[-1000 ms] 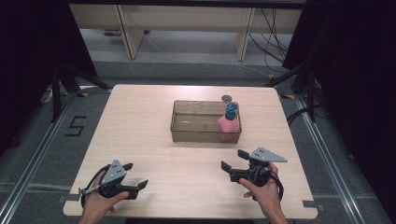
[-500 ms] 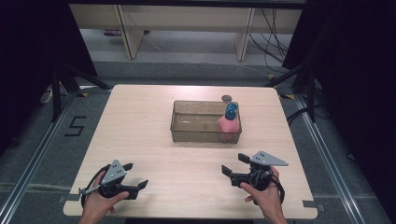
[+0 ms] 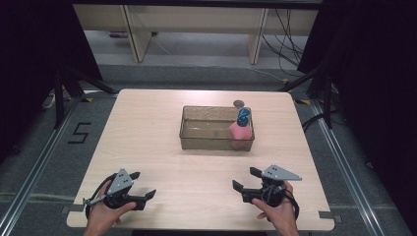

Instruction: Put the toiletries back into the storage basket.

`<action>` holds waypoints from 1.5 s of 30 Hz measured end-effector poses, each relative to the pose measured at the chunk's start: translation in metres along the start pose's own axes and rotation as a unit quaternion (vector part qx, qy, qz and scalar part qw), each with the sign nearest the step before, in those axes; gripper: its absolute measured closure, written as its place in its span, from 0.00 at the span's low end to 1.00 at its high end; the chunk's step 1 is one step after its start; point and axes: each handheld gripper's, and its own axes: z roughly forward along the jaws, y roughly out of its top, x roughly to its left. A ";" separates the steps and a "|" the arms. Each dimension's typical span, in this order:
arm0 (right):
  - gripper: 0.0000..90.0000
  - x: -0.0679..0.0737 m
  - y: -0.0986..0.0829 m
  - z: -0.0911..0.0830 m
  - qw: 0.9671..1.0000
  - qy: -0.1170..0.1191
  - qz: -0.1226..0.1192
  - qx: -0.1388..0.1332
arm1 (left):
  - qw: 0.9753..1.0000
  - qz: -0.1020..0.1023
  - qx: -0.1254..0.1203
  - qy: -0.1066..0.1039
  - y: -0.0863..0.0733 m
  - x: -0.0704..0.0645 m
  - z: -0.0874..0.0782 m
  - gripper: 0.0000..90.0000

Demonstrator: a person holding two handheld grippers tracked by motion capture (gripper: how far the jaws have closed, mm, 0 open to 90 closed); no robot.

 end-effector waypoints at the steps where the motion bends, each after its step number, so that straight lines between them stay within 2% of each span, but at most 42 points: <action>1: 0.18 0.001 -0.001 -0.001 1.000 -0.002 -0.002 0.003 | 1.000 0.000 0.000 0.000 0.000 0.000 0.000 0.17; 2: 0.18 0.000 -0.001 -0.002 1.000 -0.007 -0.010 0.006 | 1.000 -0.001 0.000 0.000 0.000 0.000 0.000 0.17; 3: 0.18 0.001 -0.003 -0.001 1.000 -0.009 -0.008 -0.003 | 1.000 -0.001 0.000 0.000 0.000 0.000 0.000 0.17; 5: 0.18 0.001 -0.004 -0.002 1.000 -0.001 -0.009 0.007 | 1.000 -0.001 0.000 0.000 0.000 0.000 0.000 0.17; 6: 0.18 0.001 -0.004 -0.003 1.000 -0.009 -0.014 0.008 | 1.000 -0.001 0.000 0.000 0.000 0.000 0.000 0.17; 7: 0.18 0.003 -0.005 -0.003 1.000 0.000 -0.001 0.011 | 1.000 0.000 0.000 -0.001 0.000 0.000 0.000 0.17; 8: 0.18 0.004 -0.005 -0.005 1.000 -0.004 -0.001 0.018 | 1.000 0.000 0.000 -0.001 0.000 0.000 0.000 0.17; 9: 0.18 0.001 -0.005 -0.005 1.000 -0.010 -0.019 0.013 | 1.000 -0.001 0.000 0.000 0.000 0.000 0.000 0.17; 11: 0.17 0.003 -0.007 -0.005 1.000 -0.006 -0.008 0.013 | 1.000 -0.001 0.000 -0.001 0.000 0.000 0.000 0.17; 12: 0.17 0.002 -0.008 -0.005 1.000 -0.006 -0.016 0.014 | 1.000 -0.001 0.000 -0.001 0.000 0.000 0.000 0.17; 13: 0.17 0.002 -0.009 -0.004 1.000 -0.005 -0.010 0.019 | 1.000 -0.001 0.000 -0.001 0.000 0.000 0.000 0.17; 14: 0.17 0.005 -0.009 -0.005 1.000 0.001 0.008 0.027 | 1.000 -0.001 0.001 -0.001 0.000 0.000 0.000 0.17; 15: 0.17 0.001 -0.010 -0.005 0.999 -0.005 -0.017 0.027 | 1.000 -0.001 0.001 -0.001 0.000 0.000 0.000 0.17; 16: 0.17 0.002 -0.011 -0.005 0.999 -0.008 -0.016 0.027 | 1.000 -0.001 0.001 -0.001 0.000 0.000 0.000 0.17; 17: 0.17 0.004 -0.012 -0.005 1.000 -0.003 0.000 0.027 | 1.000 -0.001 0.001 -0.001 0.000 0.000 0.000 0.17; 20: 0.17 0.002 -0.013 -0.007 0.999 -0.006 -0.012 0.040 | 1.000 -0.001 0.000 -0.001 0.000 0.000 0.000 0.17; 21: 0.17 0.004 -0.014 -0.006 0.999 -0.005 -0.004 0.041 | 1.000 -0.001 0.000 -0.001 0.000 0.000 0.000 0.17; 23: 0.17 0.003 -0.015 -0.006 0.999 -0.005 -0.008 0.042 | 1.000 -0.001 0.000 -0.001 0.000 0.000 0.000 0.17; 25: 0.17 0.006 -0.017 -0.008 0.999 -0.004 0.003 0.046 | 1.000 -0.001 0.000 -0.001 0.000 0.000 0.000 0.17; 27: 0.17 0.004 -0.017 -0.010 0.999 -0.011 -0.019 0.045 | 1.000 -0.002 0.000 -0.001 0.000 0.000 0.000 0.17; 28: 0.17 0.005 -0.018 -0.009 0.999 -0.006 -0.007 0.046 | 1.000 -0.002 0.000 -0.001 0.000 0.000 0.000 0.17; 31: 0.17 0.004 -0.019 -0.010 0.998 -0.007 -0.023 0.050 | 1.000 -0.002 0.000 -0.001 0.000 0.000 0.000 0.17; 32: 0.17 0.006 -0.020 -0.011 0.999 -0.010 -0.017 0.051 | 1.000 -0.002 -0.001 -0.001 0.000 0.000 0.000 0.17; 33: 0.17 0.005 -0.022 -0.010 0.999 -0.012 -0.024 0.044 | 1.000 -0.002 -0.001 -0.002 0.000 0.000 0.000 0.17; 34: 0.17 0.008 -0.022 -0.010 0.999 -0.008 -0.003 0.053 | 1.000 -0.002 -0.001 -0.002 0.000 0.000 0.000 0.17; 35: 0.17 0.007 -0.023 -0.011 0.998 -0.006 -0.018 0.054 | 1.000 -0.003 -0.003 -0.002 0.000 -0.001 0.000 0.17; 37: 0.17 0.008 -0.023 -0.012 0.999 -0.001 -0.016 0.052 | 1.000 -0.004 -0.002 -0.002 0.000 -0.001 0.000 0.17; 38: 0.17 0.011 -0.024 -0.014 0.998 -0.003 0.004 0.057 | 1.000 -0.004 -0.002 -0.002 0.000 -0.001 0.000 0.17; 39: 0.17 0.008 -0.024 -0.013 0.998 -0.008 -0.018 0.053 | 1.000 -0.004 -0.001 -0.003 0.000 -0.001 0.000 0.17; 40: 0.17 0.008 -0.024 -0.014 0.998 -0.008 -0.021 0.056 | 1.000 -0.005 0.000 -0.002 0.000 -0.001 0.000 0.17; 41: 0.17 0.008 -0.025 -0.015 0.998 -0.001 -0.011 0.057 | 1.000 -0.002 0.003 -0.001 0.000 -0.001 0.000 0.17; 42: 0.17 0.010 -0.025 -0.017 0.998 -0.006 -0.005 0.058 | 1.000 -0.002 0.002 -0.002 0.000 -0.001 0.000 0.17; 45: 0.17 0.008 -0.026 -0.019 0.998 -0.009 -0.018 0.055 | 1.000 -0.002 0.003 -0.003 -0.001 -0.001 0.000 0.17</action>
